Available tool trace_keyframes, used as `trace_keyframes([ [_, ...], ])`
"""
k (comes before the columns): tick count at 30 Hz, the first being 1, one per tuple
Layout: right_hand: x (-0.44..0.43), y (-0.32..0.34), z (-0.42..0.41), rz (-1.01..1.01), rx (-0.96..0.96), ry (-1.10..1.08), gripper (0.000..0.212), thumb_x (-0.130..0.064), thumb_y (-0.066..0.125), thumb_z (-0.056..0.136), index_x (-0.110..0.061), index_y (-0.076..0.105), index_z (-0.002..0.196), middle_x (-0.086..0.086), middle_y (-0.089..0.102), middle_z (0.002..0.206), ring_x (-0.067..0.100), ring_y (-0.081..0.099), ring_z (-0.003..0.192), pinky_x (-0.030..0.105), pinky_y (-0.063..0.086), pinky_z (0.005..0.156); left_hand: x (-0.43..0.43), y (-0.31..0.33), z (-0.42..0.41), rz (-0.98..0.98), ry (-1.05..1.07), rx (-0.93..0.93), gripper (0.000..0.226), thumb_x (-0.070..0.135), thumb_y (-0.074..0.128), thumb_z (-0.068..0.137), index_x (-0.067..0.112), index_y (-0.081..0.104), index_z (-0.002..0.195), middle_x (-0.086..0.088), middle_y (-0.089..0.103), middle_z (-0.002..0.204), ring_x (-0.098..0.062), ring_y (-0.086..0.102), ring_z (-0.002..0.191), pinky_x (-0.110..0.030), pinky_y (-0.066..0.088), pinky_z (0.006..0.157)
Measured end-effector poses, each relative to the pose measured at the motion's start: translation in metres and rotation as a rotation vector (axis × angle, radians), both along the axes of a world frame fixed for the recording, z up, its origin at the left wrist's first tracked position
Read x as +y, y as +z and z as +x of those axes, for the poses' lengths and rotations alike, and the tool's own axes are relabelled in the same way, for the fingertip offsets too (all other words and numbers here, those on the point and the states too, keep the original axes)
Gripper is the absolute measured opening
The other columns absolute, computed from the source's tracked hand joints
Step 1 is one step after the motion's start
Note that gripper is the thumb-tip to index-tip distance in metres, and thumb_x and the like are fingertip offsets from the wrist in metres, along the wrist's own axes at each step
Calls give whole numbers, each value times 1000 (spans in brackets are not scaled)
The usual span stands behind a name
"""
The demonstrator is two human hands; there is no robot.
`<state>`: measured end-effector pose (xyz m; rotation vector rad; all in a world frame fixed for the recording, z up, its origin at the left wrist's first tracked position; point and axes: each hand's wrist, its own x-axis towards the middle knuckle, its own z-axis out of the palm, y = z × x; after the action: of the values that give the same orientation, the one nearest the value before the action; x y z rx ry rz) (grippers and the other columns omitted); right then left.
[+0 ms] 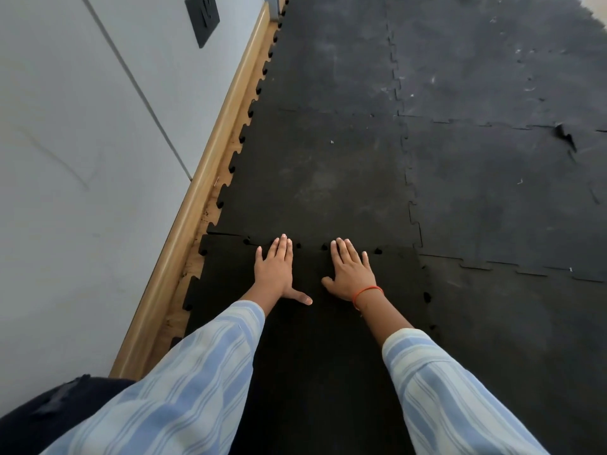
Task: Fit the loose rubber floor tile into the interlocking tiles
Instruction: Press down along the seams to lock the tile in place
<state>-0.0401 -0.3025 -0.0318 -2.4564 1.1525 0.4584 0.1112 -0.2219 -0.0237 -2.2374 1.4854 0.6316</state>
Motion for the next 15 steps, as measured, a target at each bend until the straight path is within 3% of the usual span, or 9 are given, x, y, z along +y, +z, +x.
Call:
trace_keyframes([
  [4, 2, 2, 5, -22, -16, -8, 87, -37, 54, 90, -12, -1, 153, 8, -3, 162, 24, -7, 149, 43, 5, 120, -1, 5, -6, -16, -4, -44, 141, 80, 65, 57, 7, -12, 150, -11, -14, 160, -26, -9, 147, -50, 4, 117],
  [15, -11, 8, 6, 14, 79, 89, 90, -34, 60, 90, -10, -2, 152, 11, -3, 162, 27, -5, 149, 42, 10, 121, -10, 20, -15, 89, -8, -134, 143, 82, 64, 56, 4, -10, 150, -15, -8, 160, -30, -3, 147, -51, 4, 116],
])
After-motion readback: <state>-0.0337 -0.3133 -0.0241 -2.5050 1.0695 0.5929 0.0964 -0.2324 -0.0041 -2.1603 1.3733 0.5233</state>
